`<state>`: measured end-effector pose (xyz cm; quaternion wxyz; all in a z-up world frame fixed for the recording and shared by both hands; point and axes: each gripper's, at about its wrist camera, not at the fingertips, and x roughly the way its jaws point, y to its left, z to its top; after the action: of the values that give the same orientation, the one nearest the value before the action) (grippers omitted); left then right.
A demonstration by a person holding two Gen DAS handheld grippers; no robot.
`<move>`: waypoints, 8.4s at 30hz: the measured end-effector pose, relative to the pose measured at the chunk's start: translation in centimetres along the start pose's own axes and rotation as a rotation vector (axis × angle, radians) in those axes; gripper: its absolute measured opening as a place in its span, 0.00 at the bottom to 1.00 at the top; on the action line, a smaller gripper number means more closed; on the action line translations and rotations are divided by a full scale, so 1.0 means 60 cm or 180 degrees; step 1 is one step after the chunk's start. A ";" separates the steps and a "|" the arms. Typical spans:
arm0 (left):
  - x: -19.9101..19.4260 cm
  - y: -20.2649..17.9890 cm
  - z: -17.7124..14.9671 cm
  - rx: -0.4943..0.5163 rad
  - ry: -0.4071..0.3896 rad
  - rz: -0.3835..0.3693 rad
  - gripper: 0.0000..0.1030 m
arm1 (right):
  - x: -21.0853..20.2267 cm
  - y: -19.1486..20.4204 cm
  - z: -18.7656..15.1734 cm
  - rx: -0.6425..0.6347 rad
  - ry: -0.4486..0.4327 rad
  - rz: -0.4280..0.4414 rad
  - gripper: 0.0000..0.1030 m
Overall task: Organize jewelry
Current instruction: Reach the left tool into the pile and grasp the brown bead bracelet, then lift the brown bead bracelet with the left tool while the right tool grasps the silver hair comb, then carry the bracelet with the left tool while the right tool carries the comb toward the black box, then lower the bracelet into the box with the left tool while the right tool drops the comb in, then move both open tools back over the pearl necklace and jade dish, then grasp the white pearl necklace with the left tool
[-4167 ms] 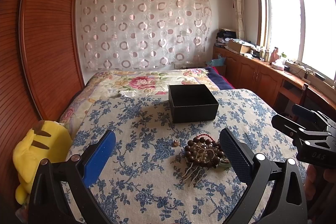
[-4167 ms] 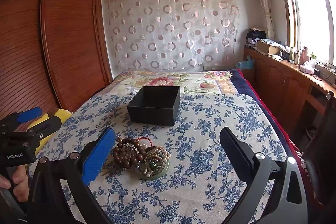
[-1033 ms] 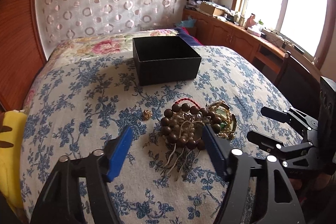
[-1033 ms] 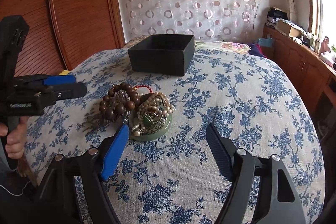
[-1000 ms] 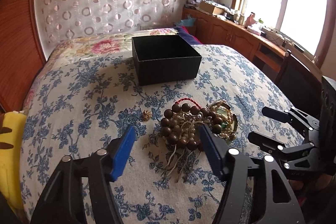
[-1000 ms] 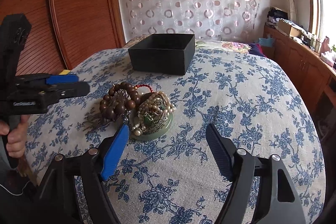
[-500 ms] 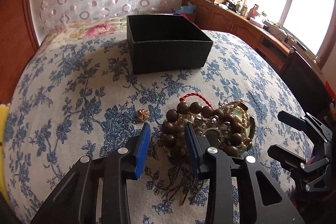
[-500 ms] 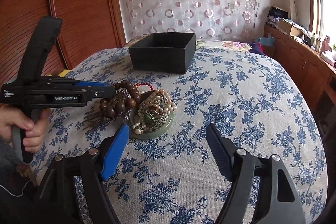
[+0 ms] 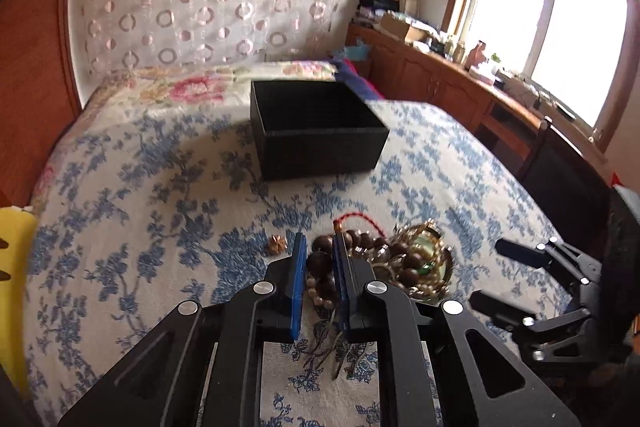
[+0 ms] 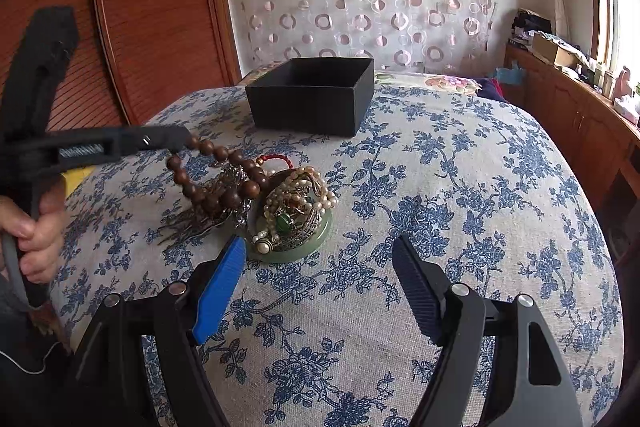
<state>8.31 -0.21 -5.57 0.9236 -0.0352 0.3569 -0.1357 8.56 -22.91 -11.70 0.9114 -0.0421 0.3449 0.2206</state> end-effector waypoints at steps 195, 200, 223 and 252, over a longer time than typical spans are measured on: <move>0.047 -0.002 -0.046 0.0151 0.0344 0.0071 0.23 | 0.069 -0.036 0.084 -0.0062 0.0314 0.0617 0.01; 0.056 0.001 -0.042 0.0131 0.0372 0.0067 0.27 | 0.051 -0.035 0.094 -0.0080 0.0166 0.0631 0.00; 0.096 0.036 -0.032 -0.0189 0.0480 -0.0096 0.11 | 0.045 -0.032 0.086 -0.0149 0.0172 0.0516 0.01; -0.029 0.006 0.007 0.0094 -0.0128 0.0155 0.06 | 0.061 -0.028 0.069 -0.0261 0.0302 0.0422 0.03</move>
<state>7.45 0.61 -4.21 0.9340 -0.0156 0.3369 -0.1177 14.26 -22.12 -11.06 0.8749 -0.0667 0.3804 0.2922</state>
